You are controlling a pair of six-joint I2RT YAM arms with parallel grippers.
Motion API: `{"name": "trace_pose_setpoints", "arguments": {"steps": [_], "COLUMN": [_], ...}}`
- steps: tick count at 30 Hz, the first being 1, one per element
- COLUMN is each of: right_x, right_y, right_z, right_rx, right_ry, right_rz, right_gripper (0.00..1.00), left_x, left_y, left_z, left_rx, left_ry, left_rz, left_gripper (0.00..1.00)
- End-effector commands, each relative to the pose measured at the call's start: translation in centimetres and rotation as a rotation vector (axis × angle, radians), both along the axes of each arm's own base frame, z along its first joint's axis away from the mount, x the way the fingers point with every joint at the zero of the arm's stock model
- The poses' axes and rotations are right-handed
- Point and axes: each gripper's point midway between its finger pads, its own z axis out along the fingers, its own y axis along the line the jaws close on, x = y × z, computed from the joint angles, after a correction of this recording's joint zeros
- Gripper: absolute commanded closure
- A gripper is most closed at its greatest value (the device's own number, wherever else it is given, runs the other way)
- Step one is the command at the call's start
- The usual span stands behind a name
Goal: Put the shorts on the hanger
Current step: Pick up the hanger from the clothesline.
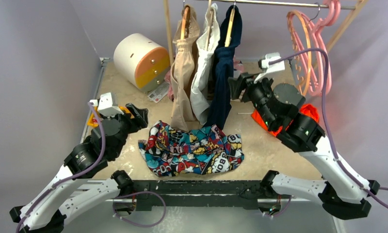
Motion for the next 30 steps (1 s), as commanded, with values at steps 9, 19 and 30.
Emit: {"name": "trace_pose_setpoints", "arguments": {"steps": [9, 19, 30], "right_x": [6.2, 7.9, 4.6], "right_y": [-5.5, -7.7, -13.4], "right_z": [9.9, 11.0, 10.2], "right_rx": [0.031, 0.160, 0.065], "right_ry": [-0.110, -0.066, -0.019], "right_rz": [-0.361, -0.311, -0.507], "right_gripper": [0.38, 0.38, 0.34], "left_x": [2.8, 3.8, 3.8], "left_y": [0.1, 0.2, -0.7], "left_z": [3.3, -0.1, -2.4], "left_rx": [0.120, 0.218, 0.242], "left_ry": [-0.111, -0.096, -0.079], "left_rz": [0.068, 0.101, 0.044], "left_gripper": [0.32, 0.33, 0.35]}}
